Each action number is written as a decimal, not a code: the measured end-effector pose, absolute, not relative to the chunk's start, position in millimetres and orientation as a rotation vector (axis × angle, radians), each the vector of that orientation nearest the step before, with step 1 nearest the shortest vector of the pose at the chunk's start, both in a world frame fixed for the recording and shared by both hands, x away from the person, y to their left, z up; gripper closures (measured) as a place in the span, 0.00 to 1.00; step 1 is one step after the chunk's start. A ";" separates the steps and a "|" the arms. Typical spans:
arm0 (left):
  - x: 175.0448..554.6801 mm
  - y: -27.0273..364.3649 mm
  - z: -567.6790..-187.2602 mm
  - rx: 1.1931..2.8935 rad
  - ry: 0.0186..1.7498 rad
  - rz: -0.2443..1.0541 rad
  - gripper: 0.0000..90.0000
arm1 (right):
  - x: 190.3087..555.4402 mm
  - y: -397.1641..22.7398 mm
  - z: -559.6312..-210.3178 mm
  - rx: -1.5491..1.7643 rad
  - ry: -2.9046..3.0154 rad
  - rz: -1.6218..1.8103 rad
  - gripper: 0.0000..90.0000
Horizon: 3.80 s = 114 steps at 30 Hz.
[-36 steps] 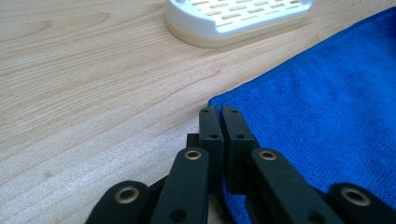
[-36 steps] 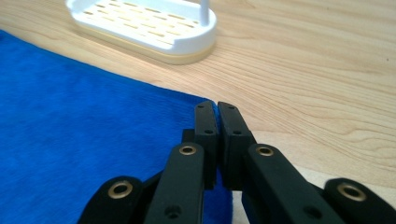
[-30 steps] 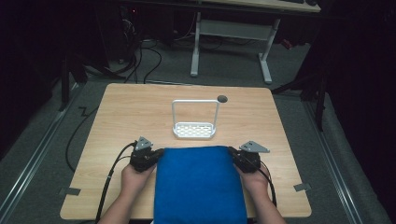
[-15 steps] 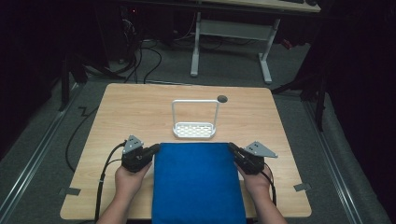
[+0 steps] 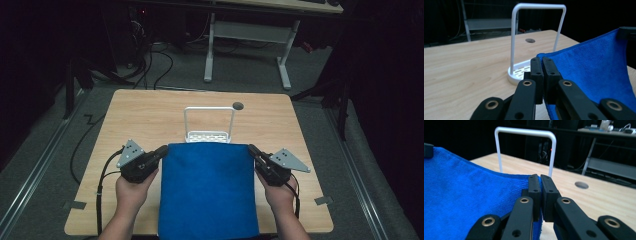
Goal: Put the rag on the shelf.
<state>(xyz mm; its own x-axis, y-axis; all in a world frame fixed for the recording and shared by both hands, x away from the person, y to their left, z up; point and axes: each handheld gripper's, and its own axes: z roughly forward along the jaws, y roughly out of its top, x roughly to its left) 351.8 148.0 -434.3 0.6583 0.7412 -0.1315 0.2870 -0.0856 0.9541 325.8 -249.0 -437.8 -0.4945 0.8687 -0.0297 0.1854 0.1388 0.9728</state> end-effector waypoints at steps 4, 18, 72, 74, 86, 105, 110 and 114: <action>351.7 151.3 -425.2 1.634 0.845 0.479 0.98 | 324.5 -249.2 -425.6 0.993 1.756 1.415 0.98; 359.4 153.1 -390.7 1.578 0.803 0.532 0.98 | 330.4 -245.4 -381.1 0.919 1.687 1.456 0.98; 502.6 138.4 -317.1 1.563 0.810 0.711 0.98 | 475.4 -257.8 -304.8 1.040 1.585 1.452 0.98; 509.4 137.5 -320.1 1.567 0.823 0.708 0.98 | 483.7 -257.4 -305.7 1.045 1.592 1.439 0.98; 545.0 131.5 -325.7 1.629 0.867 0.720 0.98 | 517.8 -256.7 -310.7 1.046 1.628 1.381 0.98; 552.2 126.3 -414.5 1.787 0.979 0.558 0.98 | 533.4 -260.0 -387.3 1.162 1.789 1.267 0.98; 542.9 126.3 -432.4 1.809 0.987 0.516 0.98 | 522.4 -259.1 -404.5 1.168 1.829 1.270 0.98; 535.0 128.2 -449.8 1.814 1.004 0.483 0.98 | 514.7 -259.8 -421.6 1.187 1.861 1.256 0.98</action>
<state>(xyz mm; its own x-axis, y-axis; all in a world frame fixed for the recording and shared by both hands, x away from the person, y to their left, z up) 535.0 128.2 -449.8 0.5808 0.8074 -0.1040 0.4222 -0.1895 0.8864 514.7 -259.8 -421.6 -0.4253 0.9050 0.0069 0.3449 0.1550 0.9258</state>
